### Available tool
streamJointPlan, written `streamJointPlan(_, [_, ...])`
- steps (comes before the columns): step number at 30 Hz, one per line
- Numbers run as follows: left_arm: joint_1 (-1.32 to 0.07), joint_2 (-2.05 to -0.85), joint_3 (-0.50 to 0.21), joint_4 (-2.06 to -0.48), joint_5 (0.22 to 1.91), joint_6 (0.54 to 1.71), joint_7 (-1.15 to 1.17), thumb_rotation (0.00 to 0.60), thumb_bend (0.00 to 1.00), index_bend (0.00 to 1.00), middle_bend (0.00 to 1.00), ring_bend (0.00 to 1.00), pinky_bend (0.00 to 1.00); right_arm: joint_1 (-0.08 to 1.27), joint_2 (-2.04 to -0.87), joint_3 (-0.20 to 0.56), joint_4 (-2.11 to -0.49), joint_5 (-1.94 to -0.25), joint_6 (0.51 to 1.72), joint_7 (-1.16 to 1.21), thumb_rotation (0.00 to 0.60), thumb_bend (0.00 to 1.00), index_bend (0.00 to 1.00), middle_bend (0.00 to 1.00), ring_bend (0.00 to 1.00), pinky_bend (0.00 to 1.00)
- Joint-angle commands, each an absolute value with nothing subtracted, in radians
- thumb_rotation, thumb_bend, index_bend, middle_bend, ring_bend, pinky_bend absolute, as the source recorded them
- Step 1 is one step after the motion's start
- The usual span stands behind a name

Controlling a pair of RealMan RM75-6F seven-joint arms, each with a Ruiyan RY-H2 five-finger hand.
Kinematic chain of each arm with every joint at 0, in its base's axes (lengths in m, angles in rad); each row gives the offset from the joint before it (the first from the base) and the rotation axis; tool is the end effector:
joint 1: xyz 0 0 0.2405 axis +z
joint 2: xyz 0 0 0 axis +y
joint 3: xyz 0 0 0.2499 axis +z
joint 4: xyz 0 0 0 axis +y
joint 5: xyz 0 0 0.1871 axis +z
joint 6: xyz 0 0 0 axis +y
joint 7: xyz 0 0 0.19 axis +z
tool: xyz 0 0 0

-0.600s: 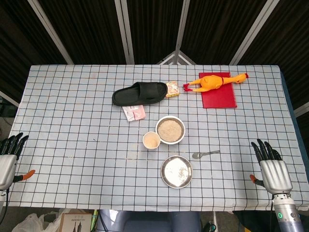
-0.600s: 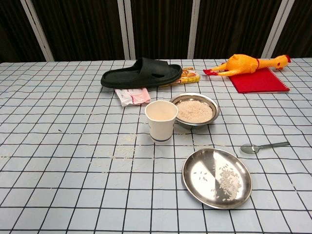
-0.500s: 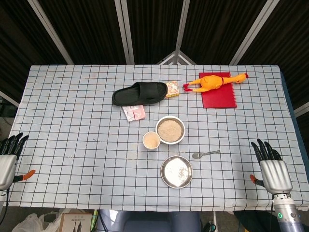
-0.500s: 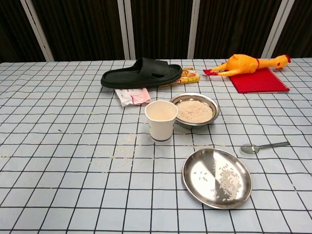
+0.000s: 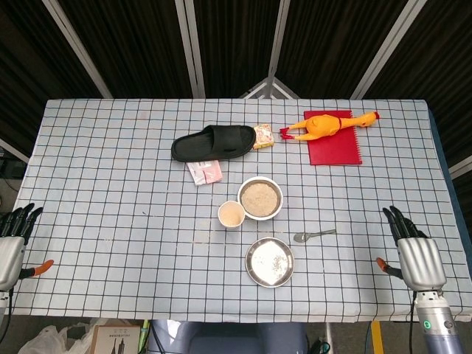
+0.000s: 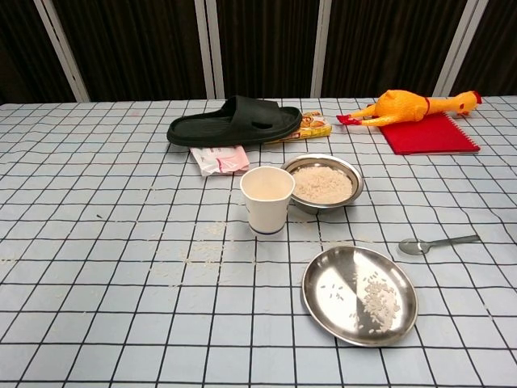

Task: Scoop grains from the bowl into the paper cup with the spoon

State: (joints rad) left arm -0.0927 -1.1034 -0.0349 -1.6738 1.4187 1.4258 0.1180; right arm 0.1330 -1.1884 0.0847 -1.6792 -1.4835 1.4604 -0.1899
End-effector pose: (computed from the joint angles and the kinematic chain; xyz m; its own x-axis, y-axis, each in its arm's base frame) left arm -0.3039 0.2224 0.1687 0.4505 0.0838 0.8888 0.8888 0.0520 -0.4554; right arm -0.2679 -0.2428 0.1534 0.4401 0.0185 0.8978 -0.8965 -0.0478 0.4404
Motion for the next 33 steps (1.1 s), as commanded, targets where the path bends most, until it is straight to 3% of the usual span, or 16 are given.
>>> streamJointPlan(1, [-0.093,-1.1,-0.034,-1.676,1.421,1.424,0.108,0.6,0.0,0.0,0.0,0.0,0.0,0.161,-1.21,0.117,-1.683,-1.467,1.436,-0.104,0.6,0.21,0.01,0.6,0.79,0.96])
streamJointPlan(5, [-0.092,-1.098,-0.033,-1.676,1.425,1.425,0.101,0.6,0.0,0.0,0.0,0.0,0.0,0.205,-1.214,0.13,-1.669,-1.431,1.356,-0.129,0.6,0.21,0.16,0.77,0.93,1.0])
streamJointPlan(10, [-0.093,-1.097,-0.032,-1.676,1.429,1.425,0.103,0.6,0.0,0.0,0.0,0.0,0.0,0.27,-1.242,0.141,-1.644,-1.4,1.259,-0.215,0.6,0.25,0.35,0.81,0.96,1.0])
streamJointPlan(17, [-0.093,-1.098,-0.035,-1.676,1.42,1.424,0.1,0.6,0.0,0.0,0.0,0.0,0.0,0.344,-1.344,0.147,-1.598,-1.321,1.164,-0.374,0.6,0.3,0.4,0.82,0.97,1.0])
streamJointPlan(33, [-0.097,-1.092,-0.032,-1.677,1.42,1.412,0.093,0.6,0.0,0.0,0.0,0.0,0.0,0.41,-1.484,0.147,-1.461,-1.206,1.099,-0.513,0.6,0.35,0.49,0.83,0.97,1.0])
